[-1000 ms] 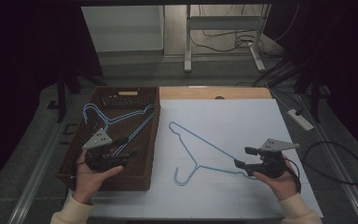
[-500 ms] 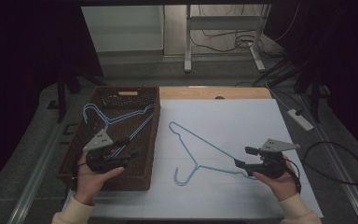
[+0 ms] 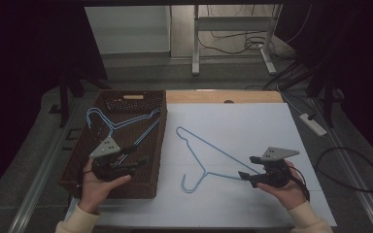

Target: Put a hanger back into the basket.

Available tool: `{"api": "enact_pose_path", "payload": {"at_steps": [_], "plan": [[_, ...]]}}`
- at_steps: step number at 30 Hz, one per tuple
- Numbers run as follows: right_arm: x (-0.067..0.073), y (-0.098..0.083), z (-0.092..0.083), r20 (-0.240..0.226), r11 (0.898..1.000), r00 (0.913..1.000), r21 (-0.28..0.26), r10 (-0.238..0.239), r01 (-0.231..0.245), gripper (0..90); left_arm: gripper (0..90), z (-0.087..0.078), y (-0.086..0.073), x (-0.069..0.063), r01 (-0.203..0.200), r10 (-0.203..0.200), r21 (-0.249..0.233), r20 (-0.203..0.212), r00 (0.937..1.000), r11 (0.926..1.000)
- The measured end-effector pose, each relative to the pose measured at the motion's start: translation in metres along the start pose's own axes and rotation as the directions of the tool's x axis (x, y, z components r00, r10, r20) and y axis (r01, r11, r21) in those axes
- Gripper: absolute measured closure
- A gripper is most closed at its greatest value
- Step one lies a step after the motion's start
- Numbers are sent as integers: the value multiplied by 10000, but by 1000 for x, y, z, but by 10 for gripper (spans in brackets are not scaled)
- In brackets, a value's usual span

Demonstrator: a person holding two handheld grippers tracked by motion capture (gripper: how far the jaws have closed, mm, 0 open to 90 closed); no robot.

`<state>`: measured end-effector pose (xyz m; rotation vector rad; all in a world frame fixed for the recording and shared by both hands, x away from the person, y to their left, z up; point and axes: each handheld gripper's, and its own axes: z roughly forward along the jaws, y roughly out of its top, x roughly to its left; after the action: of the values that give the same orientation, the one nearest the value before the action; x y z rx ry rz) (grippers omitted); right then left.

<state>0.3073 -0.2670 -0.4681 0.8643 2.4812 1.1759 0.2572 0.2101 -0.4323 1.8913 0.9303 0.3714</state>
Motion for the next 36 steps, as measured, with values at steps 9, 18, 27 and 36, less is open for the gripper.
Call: {"api": "enact_pose_path", "payload": {"at_steps": [9, 18, 27, 36], "plan": [[10, 16, 13, -151, 9959, 9989, 786, -437, 447, 297, 394, -1, 1, -1, -7, 7, -15, 21, 10000, 10000], [39, 47, 52, -1106, 9889, 9929, 1366, -441, 591, 668, 394, -1, 1, -1, -15, 15, -13, 52, 10000, 10000], [75, 67, 109, -2231, 9608, 9746, 2658, -188, 794, 900, 394, -1, 1, -1, -20, 20, -26, 60, 10000, 10000], [99, 62, 143, -2475, 9112, 9670, 3820, -597, 1540, 900, 394, -2, 1, -2, -48, 48, -44, 51, 10000, 10000]]}}
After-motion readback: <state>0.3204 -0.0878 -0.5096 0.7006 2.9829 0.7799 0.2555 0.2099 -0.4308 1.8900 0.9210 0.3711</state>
